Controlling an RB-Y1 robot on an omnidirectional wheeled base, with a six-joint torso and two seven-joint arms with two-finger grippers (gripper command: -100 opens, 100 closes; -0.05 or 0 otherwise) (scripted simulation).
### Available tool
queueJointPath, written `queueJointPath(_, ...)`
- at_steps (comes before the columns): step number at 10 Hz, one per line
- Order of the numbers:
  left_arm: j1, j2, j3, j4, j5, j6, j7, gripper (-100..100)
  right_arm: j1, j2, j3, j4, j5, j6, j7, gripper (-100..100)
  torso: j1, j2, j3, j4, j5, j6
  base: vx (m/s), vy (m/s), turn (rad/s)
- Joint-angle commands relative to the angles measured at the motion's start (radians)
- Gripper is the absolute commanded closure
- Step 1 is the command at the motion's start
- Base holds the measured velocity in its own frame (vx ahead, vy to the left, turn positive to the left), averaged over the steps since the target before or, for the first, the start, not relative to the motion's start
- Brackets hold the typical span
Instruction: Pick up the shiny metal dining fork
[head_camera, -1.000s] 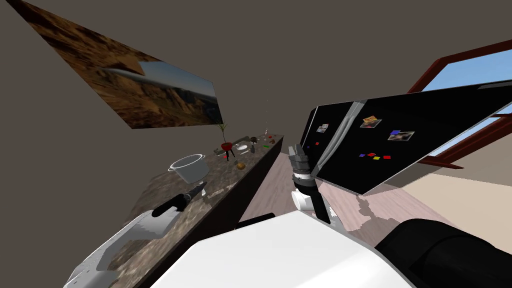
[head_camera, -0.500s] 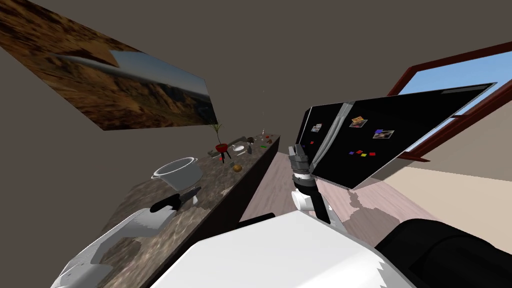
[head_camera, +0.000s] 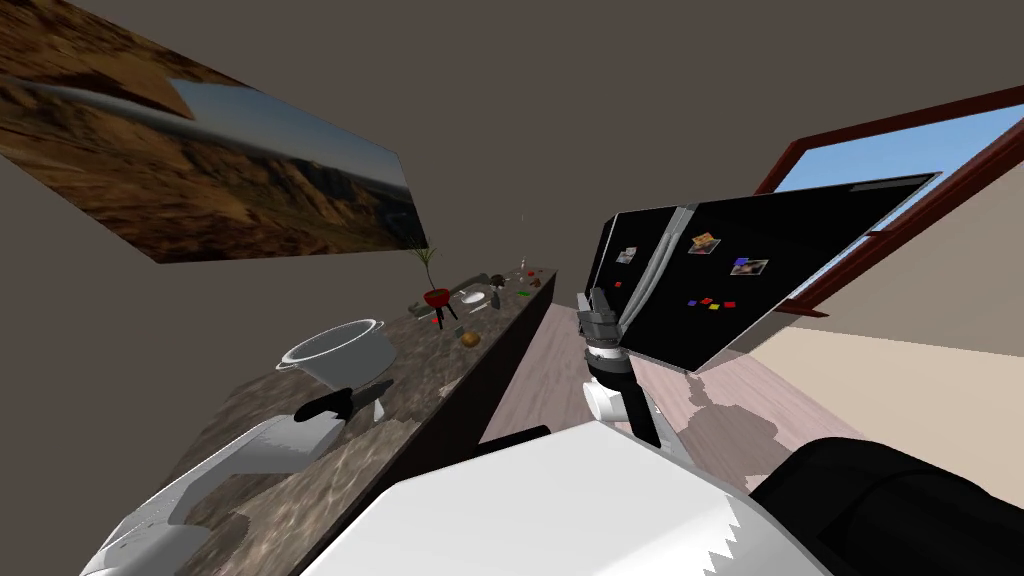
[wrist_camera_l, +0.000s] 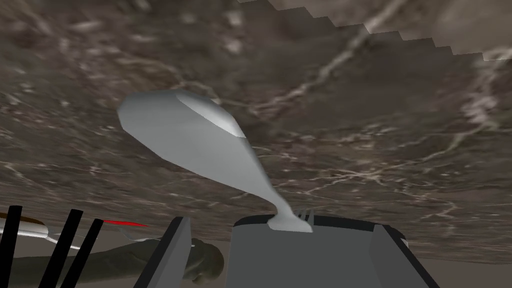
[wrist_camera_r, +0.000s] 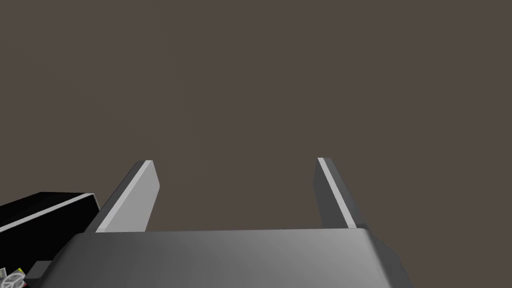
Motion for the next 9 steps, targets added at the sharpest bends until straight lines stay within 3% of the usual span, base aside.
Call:
queueJointPath(1, 0.013, 0.047, -0.044, 0.012, -0.024, -0.019, 0.05, -100, 0.0, 0.0, 0.0, 0.0, 0.0, 0.0, 0.0, 0, 0.0, 0.0, 0.0, 0.0, 0.0, 0.0, -0.038, 0.008, -0.272)
queueJointPath(3, 0.013, 0.047, -0.044, 0.012, -0.024, -0.019, 0.104, -100, 0.0, 0.0, 0.0, 0.0, 0.0, 0.0, 0.0, 0, 0.002, 0.003, 0.002, 0.001, 0.0, 0.0, -0.04, 0.025, -0.092)
queueJointPath(4, 0.025, 0.093, -0.087, 0.025, -0.048, -0.038, 0.132, -100, 0.0, 0.0, 0.0, 0.0, 0.0, 0.0, 0.0, 0, 0.002, 0.003, 0.002, 0.001, 0.0, 0.0, -0.044, 0.005, -0.292)
queueJointPath(7, 0.025, 0.093, -0.087, 0.025, -0.048, -0.038, 0.215, -100, 0.0, 0.0, 0.0, 0.0, 0.0, 0.0, 0.0, 0, 0.001, 0.003, 0.002, 0.001, 0.0, -0.001, -0.024, 0.01, -0.029)
queueJointPath(8, 0.038, 0.14, -0.131, 0.037, -0.073, -0.057, 0.244, -100, 0.0, 0.0, 0.0, 0.0, 0.0, 0.0, 0.0, 0, 0.001, 0.002, 0.001, 0.0, 0.0, 0.0, -0.039, 0.011, -0.279)
queueJointPath(9, 0.038, 0.14, -0.131, 0.037, -0.073, -0.057, 0.276, -100, 0.0, 0.0, 0.0, 0.0, 0.0, 0.0, 0.0, 0, 0.001, 0.003, 0.002, 0.001, 0.0, 0.001, -0.047, 0.02, -0.191)
